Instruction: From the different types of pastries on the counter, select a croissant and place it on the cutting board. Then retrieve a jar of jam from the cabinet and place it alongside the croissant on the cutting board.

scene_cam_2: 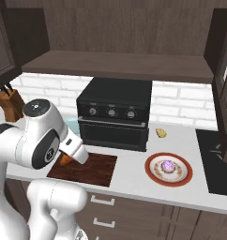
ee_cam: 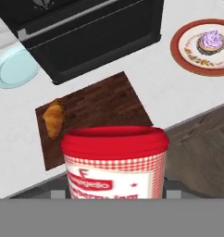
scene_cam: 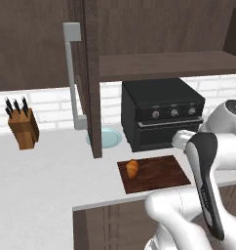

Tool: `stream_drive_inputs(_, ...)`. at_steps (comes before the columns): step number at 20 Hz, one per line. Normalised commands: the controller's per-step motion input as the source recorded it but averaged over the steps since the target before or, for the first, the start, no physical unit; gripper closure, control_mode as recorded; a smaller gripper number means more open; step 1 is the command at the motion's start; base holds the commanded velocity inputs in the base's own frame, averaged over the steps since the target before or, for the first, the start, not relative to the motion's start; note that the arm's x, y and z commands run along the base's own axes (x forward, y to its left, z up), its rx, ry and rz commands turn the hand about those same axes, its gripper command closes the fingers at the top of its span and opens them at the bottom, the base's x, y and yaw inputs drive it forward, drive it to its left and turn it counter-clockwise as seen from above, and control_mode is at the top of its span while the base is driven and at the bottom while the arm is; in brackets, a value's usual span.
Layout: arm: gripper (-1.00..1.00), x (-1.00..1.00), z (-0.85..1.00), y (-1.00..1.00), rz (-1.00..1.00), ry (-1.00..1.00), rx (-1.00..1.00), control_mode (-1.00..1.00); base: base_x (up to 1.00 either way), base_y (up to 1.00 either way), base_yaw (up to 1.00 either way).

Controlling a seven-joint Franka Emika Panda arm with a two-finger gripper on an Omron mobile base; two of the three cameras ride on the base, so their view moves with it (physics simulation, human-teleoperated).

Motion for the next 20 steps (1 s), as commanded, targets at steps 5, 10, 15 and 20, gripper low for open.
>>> stream_drive_inputs(5, 1.0, -0.03, -1.0, 0.82, -0.02, -0.53, -0.1, -1.0, 0.0, 0.0, 0.0)
stream_drive_inputs(10, 1.0, -0.14, -1.0, 0.17, -0.15, -0.37, 0.02, -1.0, 0.0, 0.0, 0.0)
stream_drive_inputs(15, 1.0, 0.05, -1.0, 0.0, -0.28, -0.25, 0.06, -1.0, 0.0, 0.0, 0.0)
stream_drive_inputs(20, 1.0, 0.0, -1.0, 0.08, -0.29, -0.52, -0.01, -1.0, 0.0, 0.0, 0.0)
